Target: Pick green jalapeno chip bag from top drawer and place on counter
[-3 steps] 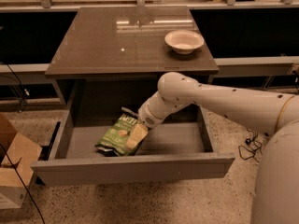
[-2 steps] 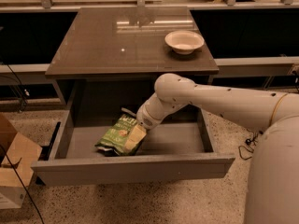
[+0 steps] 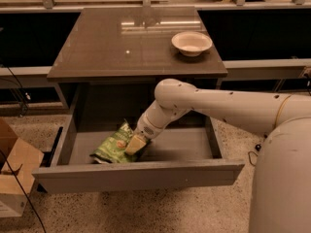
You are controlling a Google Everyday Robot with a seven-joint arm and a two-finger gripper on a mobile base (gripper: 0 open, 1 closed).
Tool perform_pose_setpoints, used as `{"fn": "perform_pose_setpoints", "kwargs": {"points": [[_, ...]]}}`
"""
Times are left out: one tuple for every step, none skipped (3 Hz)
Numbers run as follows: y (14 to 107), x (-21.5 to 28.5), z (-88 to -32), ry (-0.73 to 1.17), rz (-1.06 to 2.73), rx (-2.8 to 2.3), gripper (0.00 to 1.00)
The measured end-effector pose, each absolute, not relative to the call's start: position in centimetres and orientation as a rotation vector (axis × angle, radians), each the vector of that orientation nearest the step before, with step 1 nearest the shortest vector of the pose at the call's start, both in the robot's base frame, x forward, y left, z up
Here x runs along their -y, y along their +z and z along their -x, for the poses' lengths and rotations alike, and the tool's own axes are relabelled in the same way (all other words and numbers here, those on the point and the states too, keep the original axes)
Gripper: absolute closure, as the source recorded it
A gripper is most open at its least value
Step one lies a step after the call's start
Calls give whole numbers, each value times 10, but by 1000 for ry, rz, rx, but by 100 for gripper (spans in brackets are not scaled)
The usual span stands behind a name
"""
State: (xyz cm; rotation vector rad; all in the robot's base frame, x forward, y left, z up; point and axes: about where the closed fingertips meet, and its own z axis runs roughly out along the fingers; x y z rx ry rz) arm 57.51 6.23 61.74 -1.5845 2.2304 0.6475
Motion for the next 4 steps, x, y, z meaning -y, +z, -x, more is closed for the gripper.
{"fn": "perform_pose_setpoints", "kwargs": {"points": [[610, -66, -566, 673, 1574, -2260, 68], [640, -65, -569, 636, 1565, -2212, 91], [696, -62, -577, 570, 1545, -2109, 100], [756, -54, -582, 555, 1517, -1996, 100]]}}
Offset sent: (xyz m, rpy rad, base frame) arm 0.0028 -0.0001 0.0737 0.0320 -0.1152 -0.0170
